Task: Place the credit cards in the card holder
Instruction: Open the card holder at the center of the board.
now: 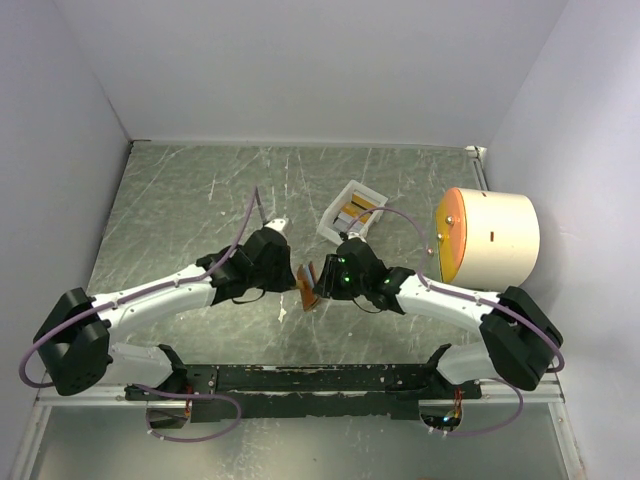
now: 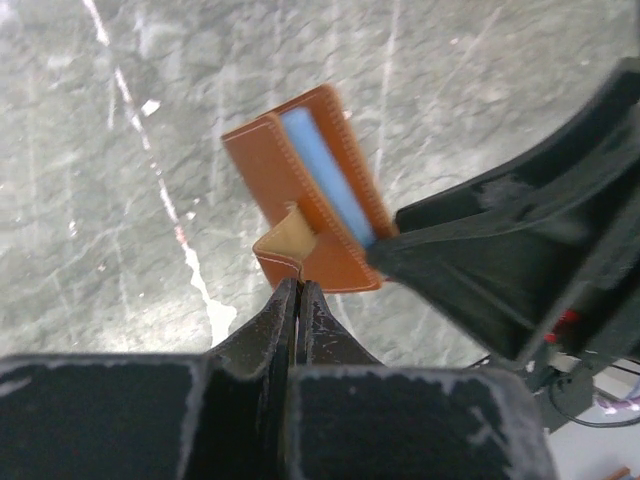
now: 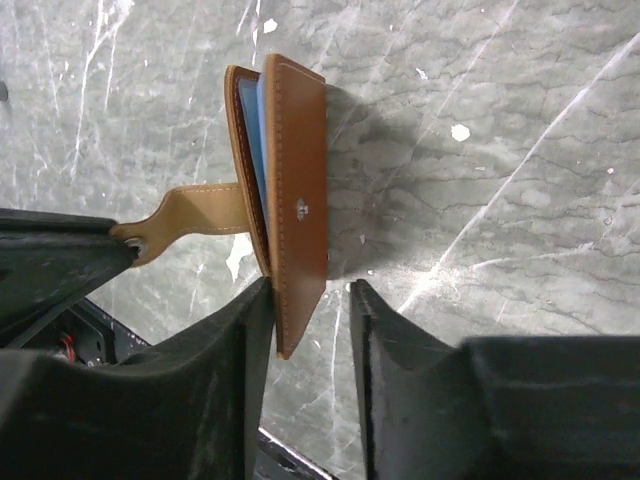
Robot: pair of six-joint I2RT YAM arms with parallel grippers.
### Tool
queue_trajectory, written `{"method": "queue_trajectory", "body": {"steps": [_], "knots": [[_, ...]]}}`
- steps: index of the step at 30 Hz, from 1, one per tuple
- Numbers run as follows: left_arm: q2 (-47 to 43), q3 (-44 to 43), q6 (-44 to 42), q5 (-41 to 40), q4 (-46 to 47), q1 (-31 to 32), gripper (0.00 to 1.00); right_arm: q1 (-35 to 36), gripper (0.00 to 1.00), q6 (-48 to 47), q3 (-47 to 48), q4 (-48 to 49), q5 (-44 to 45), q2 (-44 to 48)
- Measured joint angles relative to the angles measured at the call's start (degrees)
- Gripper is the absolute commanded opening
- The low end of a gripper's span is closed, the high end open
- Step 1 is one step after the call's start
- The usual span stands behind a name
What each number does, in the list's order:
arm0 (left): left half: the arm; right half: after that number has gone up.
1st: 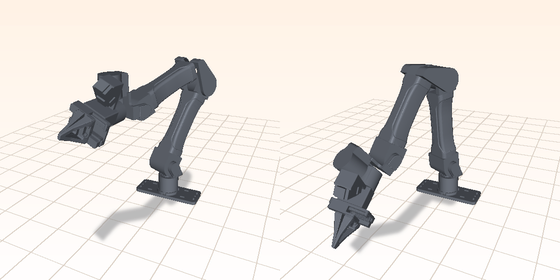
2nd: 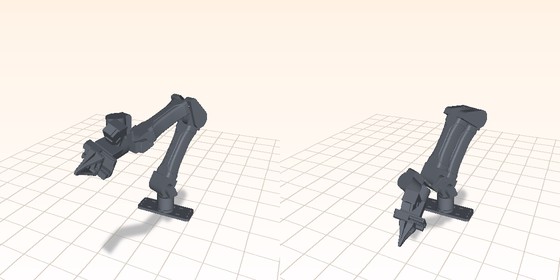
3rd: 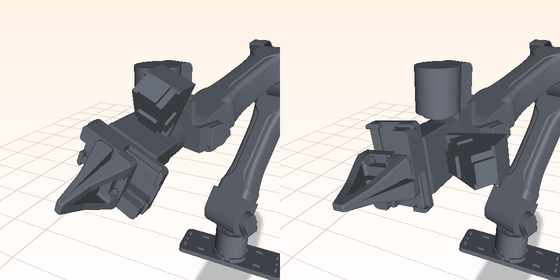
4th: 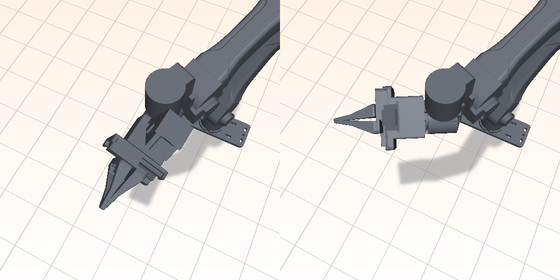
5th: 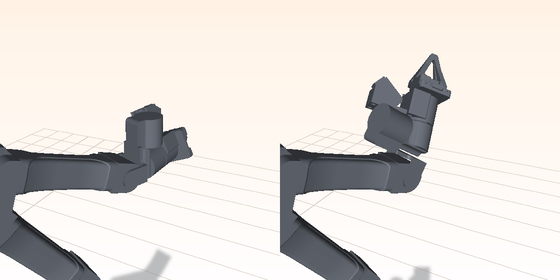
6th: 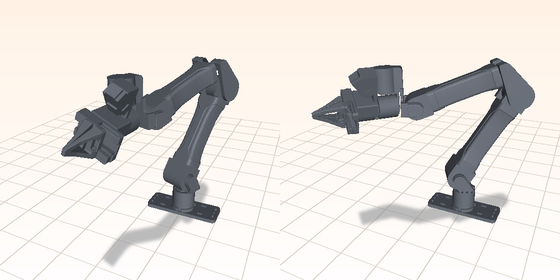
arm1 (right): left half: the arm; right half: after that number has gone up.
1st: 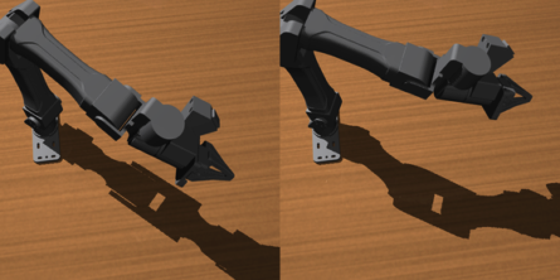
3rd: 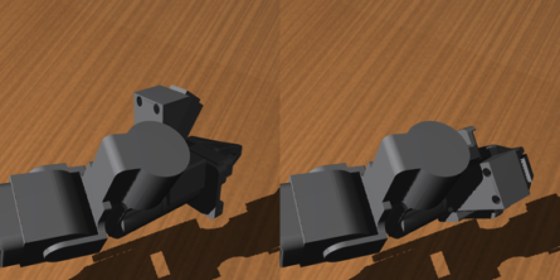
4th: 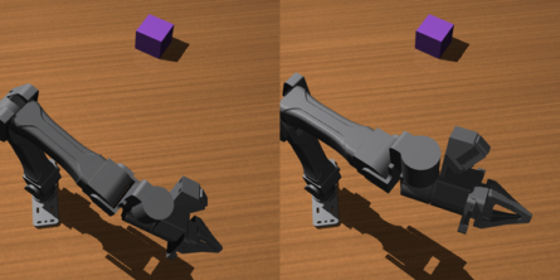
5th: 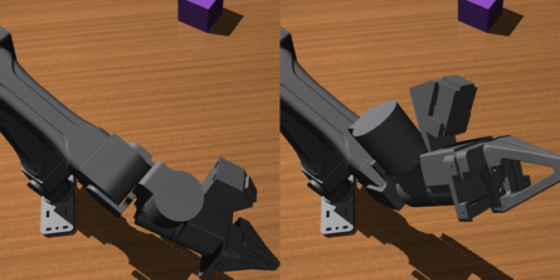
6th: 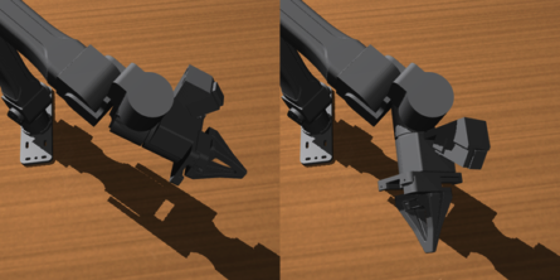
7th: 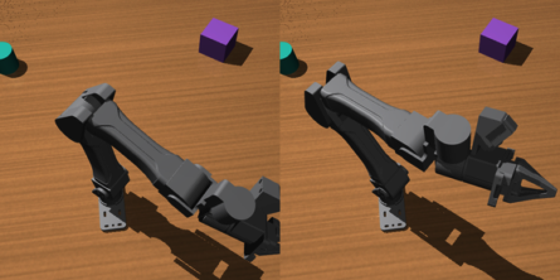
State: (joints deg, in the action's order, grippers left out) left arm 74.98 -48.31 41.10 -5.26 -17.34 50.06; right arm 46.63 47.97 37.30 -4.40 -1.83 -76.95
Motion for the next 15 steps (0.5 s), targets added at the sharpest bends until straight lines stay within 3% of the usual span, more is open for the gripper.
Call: {"method": "queue_trajectory", "body": {"steps": [5,15], "knots": [[-0.44,2.95,1.03,-2.36,-1.51,-0.09,0.07,0.00,0.02,-0.59,0.00,0.22,0.24,0.79],[0.39,5.62,2.05,-3.96,-3.32,-2.64,0.07,0.00,0.00,-1.79,-0.37,-1.20,1.18,4.46]]}}
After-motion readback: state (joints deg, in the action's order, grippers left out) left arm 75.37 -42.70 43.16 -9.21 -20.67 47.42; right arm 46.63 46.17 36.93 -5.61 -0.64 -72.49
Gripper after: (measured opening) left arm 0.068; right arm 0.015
